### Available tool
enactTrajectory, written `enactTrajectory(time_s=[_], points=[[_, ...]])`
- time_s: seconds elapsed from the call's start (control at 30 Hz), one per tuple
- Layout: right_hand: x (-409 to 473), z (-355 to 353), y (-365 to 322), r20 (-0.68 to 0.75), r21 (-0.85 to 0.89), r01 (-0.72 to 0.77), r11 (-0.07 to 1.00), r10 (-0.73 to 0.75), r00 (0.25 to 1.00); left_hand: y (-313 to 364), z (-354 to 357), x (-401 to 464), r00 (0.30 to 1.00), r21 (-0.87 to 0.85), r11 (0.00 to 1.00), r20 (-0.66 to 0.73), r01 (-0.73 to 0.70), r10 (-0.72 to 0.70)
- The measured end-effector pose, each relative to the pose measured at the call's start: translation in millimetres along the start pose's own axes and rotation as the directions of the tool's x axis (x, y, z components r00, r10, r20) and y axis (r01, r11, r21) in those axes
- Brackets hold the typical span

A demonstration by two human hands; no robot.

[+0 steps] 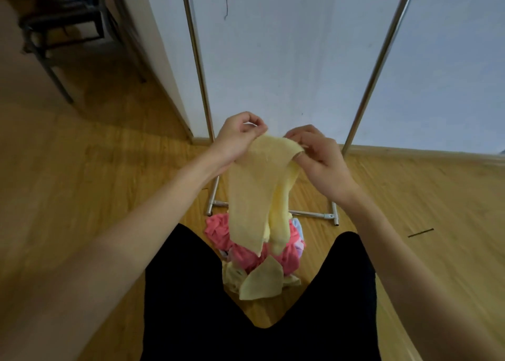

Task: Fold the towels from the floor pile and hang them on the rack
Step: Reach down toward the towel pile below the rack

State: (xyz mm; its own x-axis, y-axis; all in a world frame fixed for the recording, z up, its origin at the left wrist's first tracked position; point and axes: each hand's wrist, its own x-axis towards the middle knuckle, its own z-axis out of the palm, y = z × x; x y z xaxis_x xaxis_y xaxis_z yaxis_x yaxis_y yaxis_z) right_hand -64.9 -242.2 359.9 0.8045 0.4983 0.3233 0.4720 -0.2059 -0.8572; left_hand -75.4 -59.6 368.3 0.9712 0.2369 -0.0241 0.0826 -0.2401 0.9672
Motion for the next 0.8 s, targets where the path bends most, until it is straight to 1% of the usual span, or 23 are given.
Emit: enactTrajectory(time_s=[0.07, 0.1, 0.17, 0.23, 0.3, 0.33, 0.4, 0.43, 0.5, 0.53, 0.57, 0.6, 0.63, 0.7, 0.8], points=[[9.2, -4.9, -16.7, 0.163, 0.066, -0.071, 0.995, 0.060, 0.985, 0.5, -2.5, 3.7, 1.000, -0.013, 1.000, -0.004, -0.011, 0.011], [13.5, -6.8, -24.1, 0.222, 0.079, -0.116, 0.990, 0.096, 0.970, 1.7, -4.0, 6.0, 1.000, -0.019, 1.000, 0.000, -0.018, 0.018], [21.3, -7.7, -36.9, 0.254, 0.129, -0.220, 0.967, 0.182, 0.950, 5.4, -6.3, 11.5, 0.999, -0.035, 0.999, 0.023, -0.029, 0.030], [27.9, -3.9, -50.1, 0.185, 0.217, -0.303, 0.928, 0.265, 0.946, 10.0, -6.3, 15.5, 0.998, -0.057, 0.997, 0.049, -0.042, 0.045], [34.8, 0.6, -56.6, 0.051, 0.306, -0.365, 0.879, 0.367, 0.929, 14.1, -4.8, 17.4, 0.996, -0.082, 0.994, 0.058, -0.068, 0.073], [37.2, 2.4, -59.5, 0.008, 0.339, -0.379, 0.861, 0.400, 0.916, 15.0, -4.4, 17.8, 0.995, -0.081, 0.993, 0.057, -0.080, 0.085], [40.8, 6.9, -64.4, -0.024, 0.362, -0.415, 0.835, 0.453, 0.891, 13.7, -5.4, 15.1, 0.989, -0.035, 0.989, 0.040, -0.140, 0.142], [41.4, 8.9, -66.0, -0.040, 0.361, -0.441, 0.822, 0.486, 0.873, 11.1, -6.6, 11.6, 0.981, 0.004, 0.981, 0.012, -0.194, 0.194], [41.0, 13.2, -64.6, -0.081, 0.350, -0.481, 0.804, 0.537, 0.840, 4.2, -8.5, -2.0, 0.946, 0.045, 0.952, -0.106, -0.302, 0.306], [39.4, 16.6, -64.8, -0.089, 0.342, -0.489, 0.803, 0.545, 0.833, 0.5, -8.8, -10.9, 0.925, 0.030, 0.939, -0.168, -0.342, 0.342], [37.2, 19.7, -64.5, -0.095, 0.331, -0.486, 0.809, 0.541, 0.836, -3.7, -8.2, -19.4, 0.912, 0.010, 0.931, -0.194, -0.366, 0.361], [35.7, 22.5, -63.0, -0.090, 0.323, -0.481, 0.815, 0.532, 0.842, -7.4, -6.6, -27.0, 0.914, -0.006, 0.928, -0.173, -0.373, 0.366], [34.4, 25.8, -62.9, -0.080, 0.315, -0.479, 0.819, 0.526, 0.847, -11.3, -3.5, -32.7, 0.927, -0.012, 0.933, -0.121, -0.360, 0.356], [32.1, 29.8, -62.3, -0.070, 0.321, -0.477, 0.818, 0.523, 0.850, -20.0, 3.3, -38.1, 0.951, -0.029, 0.951, -0.043, -0.307, 0.306], [34.6, 30.6, -58.9, -0.076, 0.329, -0.501, 0.800, 0.551, 0.831, -29.8, 5.8, -35.8, 0.954, -0.055, 0.953, -0.060, -0.298, 0.295]])
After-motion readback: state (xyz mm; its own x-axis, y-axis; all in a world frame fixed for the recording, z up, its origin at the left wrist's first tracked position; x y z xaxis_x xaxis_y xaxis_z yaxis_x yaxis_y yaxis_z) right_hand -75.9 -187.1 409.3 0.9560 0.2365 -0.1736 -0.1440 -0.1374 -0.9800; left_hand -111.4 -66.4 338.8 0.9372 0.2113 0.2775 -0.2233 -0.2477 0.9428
